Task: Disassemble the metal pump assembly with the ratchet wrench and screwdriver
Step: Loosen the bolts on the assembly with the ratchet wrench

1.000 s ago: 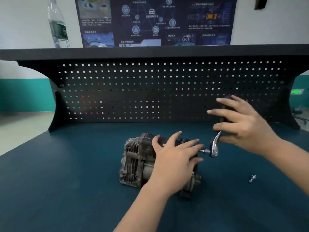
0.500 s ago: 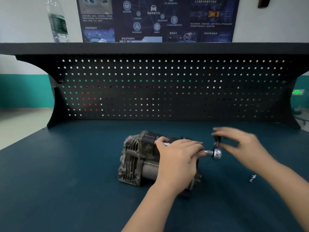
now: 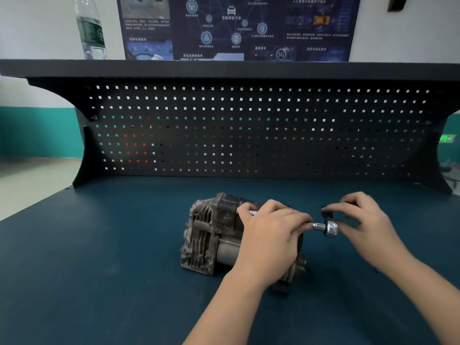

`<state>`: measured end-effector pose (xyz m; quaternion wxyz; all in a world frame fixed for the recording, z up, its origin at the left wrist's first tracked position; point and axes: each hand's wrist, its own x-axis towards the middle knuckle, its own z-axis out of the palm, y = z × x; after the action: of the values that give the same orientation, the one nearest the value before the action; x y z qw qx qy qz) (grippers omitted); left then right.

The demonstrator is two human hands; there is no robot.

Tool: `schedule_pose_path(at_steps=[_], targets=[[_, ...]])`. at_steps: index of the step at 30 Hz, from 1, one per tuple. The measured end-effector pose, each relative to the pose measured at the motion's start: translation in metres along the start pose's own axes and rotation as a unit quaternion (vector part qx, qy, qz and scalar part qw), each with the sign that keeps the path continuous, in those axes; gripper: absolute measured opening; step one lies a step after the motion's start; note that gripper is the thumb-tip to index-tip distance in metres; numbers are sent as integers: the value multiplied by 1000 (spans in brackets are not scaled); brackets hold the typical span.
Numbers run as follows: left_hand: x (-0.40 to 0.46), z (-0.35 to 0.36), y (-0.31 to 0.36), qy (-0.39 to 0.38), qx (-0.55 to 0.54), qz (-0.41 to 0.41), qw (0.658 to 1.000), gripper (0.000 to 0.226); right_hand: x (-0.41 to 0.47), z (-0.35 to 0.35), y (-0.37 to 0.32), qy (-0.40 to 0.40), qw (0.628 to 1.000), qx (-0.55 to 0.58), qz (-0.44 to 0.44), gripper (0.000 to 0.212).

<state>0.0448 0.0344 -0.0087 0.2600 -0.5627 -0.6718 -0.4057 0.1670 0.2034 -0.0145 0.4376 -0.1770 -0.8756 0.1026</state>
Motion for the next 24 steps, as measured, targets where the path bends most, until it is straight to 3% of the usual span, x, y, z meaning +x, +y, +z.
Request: schedule_pose_path(at_steps=[2, 5, 9, 11, 14, 16, 20, 24], targets=[[0, 2, 1, 18, 8, 1, 1000, 12, -1, 4, -2, 10, 984, 119, 130, 36], [-1, 5, -1, 38, 10, 5, 999, 11, 1, 12, -7, -42, 897, 341, 278, 35], [1, 7, -1, 61, 13, 4, 998, 9, -5, 16, -15, -142, 969, 108, 172, 26], [2, 8, -1, 65, 20, -1, 998, 9, -14, 16, -25, -149, 974, 89, 143, 9], [4, 10, -1, 66, 26, -11, 997, 9, -36, 16, -36, -120, 970, 107, 180, 34], [7, 11, -1, 68, 22, -21, 997, 9, -52, 13, -50, -93, 965, 139, 202, 39], [4, 12, 0, 61, 38, -19, 997, 9, -77, 4, -81, -61, 925, 264, 266, 30], [3, 10, 2, 13, 98, 38, 994, 10, -76, -4, -95, -24, 829, 402, 388, 22]])
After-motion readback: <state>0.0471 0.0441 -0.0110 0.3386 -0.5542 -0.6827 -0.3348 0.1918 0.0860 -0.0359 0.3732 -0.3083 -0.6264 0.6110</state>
